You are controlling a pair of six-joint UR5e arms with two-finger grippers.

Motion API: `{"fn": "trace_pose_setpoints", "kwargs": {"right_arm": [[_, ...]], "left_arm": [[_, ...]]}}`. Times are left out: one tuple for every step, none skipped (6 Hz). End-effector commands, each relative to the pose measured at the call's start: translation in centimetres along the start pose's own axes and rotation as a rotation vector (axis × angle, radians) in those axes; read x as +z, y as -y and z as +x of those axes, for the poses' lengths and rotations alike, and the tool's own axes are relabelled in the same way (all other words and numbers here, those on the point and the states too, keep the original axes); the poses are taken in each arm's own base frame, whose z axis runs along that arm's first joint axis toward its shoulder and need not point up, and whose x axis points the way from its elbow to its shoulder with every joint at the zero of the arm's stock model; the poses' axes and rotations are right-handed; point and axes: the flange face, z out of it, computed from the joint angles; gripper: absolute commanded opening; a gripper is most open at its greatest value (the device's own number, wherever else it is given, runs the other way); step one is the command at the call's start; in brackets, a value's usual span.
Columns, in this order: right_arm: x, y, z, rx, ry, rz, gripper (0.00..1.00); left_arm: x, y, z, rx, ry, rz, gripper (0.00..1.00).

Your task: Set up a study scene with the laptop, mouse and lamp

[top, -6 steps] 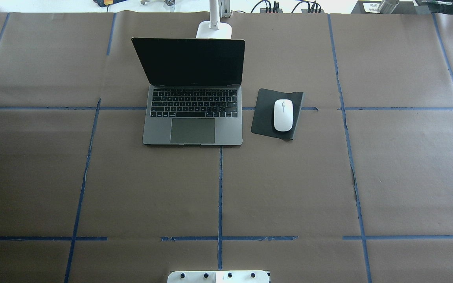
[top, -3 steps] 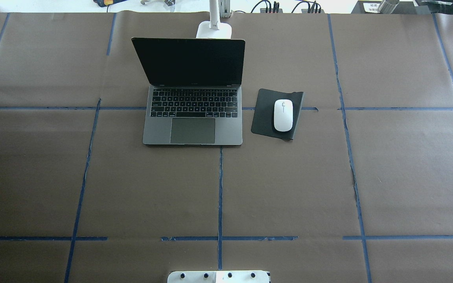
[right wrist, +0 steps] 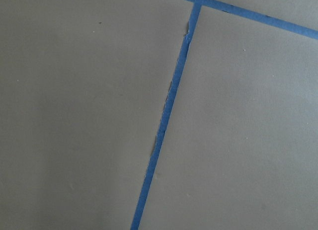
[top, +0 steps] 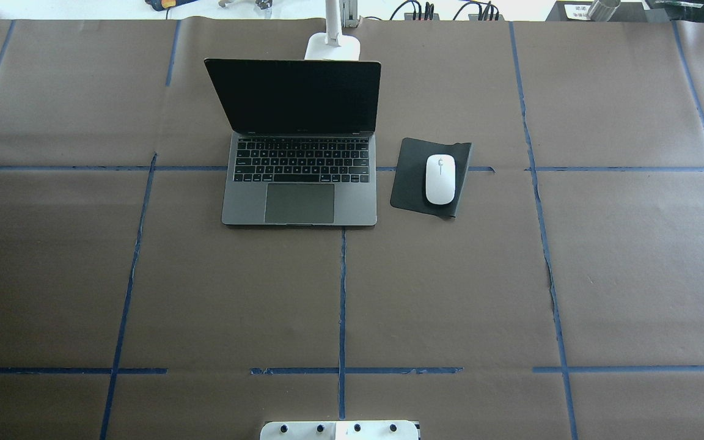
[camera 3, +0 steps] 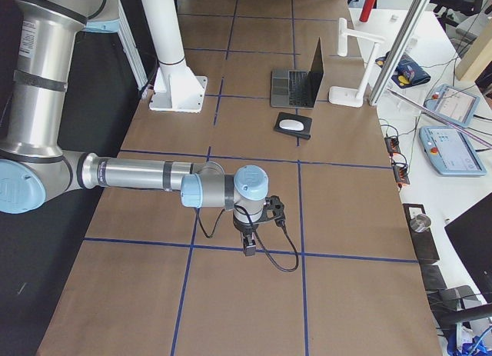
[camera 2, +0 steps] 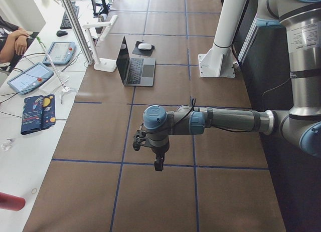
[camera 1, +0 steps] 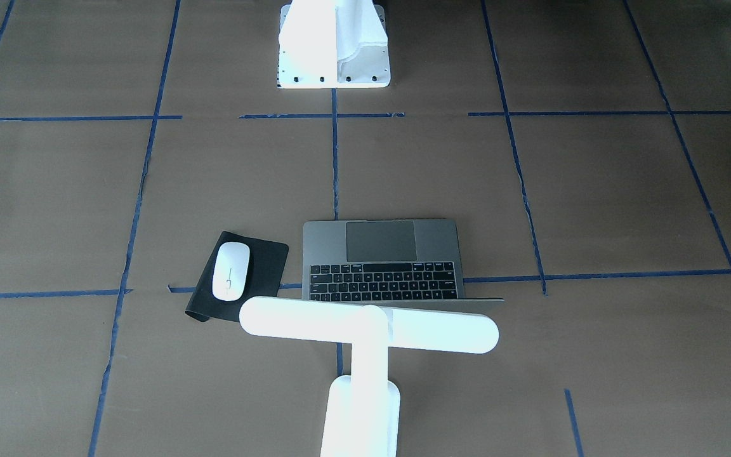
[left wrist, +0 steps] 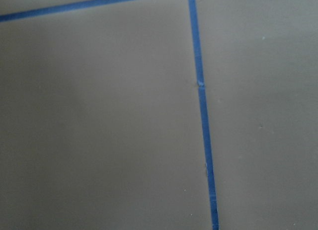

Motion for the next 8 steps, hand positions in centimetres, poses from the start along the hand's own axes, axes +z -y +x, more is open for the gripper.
{"fn": "trace_pose_setpoints", "kwargs": {"right_arm": [[-0.05, -0.05, -0.09, 0.004, 0.011, 0.003, 1.00], [0.04, -0.06, -0.10, 0.004, 0.013, 0.001, 1.00], [0.02, -0.16, -0.21, 0.002, 0.019, 0.002, 1.00], [0.05, -0.31, -0.21, 0.003, 0.019, 0.001, 1.00], [0.10, -0.33, -0.16, 0.003, 0.019, 0.000, 1.00], [0.16, -0.35, -0.11, 0.004, 0.019, -0.001, 1.00], [0.26, -0.36, -0.11, 0.003, 0.020, -0.003, 1.00], [0.29, -0.34, -0.20, 0.004, 0.024, -0.004, 1.00]], "left_arm": [[1.07, -0.25, -0.96, -0.011, 0.002, -0.011, 1.00], [1.07, -0.37, -0.96, -0.014, 0.003, -0.016, 1.00], [1.21, -0.45, -0.93, -0.007, 0.004, -0.021, 1.00], [1.23, -0.46, -0.93, -0.008, 0.003, -0.022, 1.00], [1.28, -0.54, -0.94, -0.009, 0.001, -0.023, 1.00], [1.20, -0.42, -0.83, -0.004, 0.003, -0.021, 1.00], [1.20, -0.41, -0.81, -0.004, 0.002, -0.021, 1.00], [1.37, -0.53, -0.93, -0.008, -0.001, -0.025, 1.00]]}}
